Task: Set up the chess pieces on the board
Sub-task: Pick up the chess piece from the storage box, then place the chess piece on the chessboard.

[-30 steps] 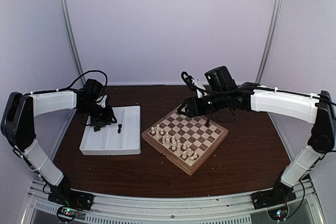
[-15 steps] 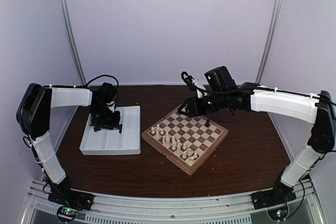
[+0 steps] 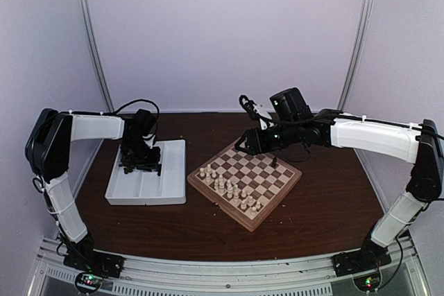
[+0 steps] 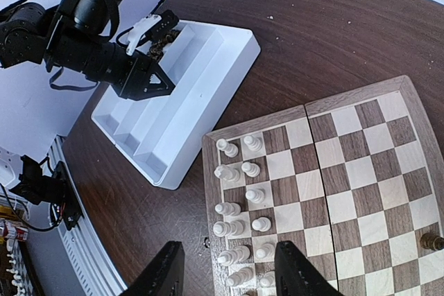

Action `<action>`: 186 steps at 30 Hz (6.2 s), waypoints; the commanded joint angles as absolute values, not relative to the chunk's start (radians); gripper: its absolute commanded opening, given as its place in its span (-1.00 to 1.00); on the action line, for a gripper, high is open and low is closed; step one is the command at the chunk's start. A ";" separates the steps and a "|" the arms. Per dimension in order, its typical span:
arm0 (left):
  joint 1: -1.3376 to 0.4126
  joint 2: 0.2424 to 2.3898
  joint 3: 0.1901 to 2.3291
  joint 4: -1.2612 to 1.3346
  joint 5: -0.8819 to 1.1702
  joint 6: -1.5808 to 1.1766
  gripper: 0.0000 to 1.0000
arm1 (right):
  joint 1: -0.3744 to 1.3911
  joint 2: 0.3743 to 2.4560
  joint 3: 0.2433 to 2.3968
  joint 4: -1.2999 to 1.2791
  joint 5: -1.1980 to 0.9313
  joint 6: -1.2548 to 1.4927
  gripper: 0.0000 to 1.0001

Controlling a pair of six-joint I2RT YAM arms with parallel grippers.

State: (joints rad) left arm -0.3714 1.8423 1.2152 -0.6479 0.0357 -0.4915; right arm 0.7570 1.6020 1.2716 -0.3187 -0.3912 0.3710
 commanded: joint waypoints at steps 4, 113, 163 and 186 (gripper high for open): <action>-0.392 1.922 1.283 -0.632 0.099 -0.466 -0.44 | 0.764 1.614 1.281 -0.316 -0.371 0.371 -0.04; -0.402 1.084 0.689 0.062 0.507 -1.292 -0.63 | 1.052 2.119 1.672 0.321 -0.224 0.346 -0.79; -0.351 1.036 0.870 -0.184 0.615 -0.492 0.50 | 0.689 1.694 1.576 -1.207 -0.156 0.127 -0.76; -0.351 1.049 0.874 -0.225 0.595 -0.466 0.50 | 0.678 2.008 1.707 -1.383 -0.068 0.057 -0.73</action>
State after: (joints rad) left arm -0.3470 1.0458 0.8474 -0.2413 0.6052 -0.4919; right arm 0.6827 1.9728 1.6741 -1.3506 -0.1024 0.0727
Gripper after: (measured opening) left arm 0.751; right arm 0.135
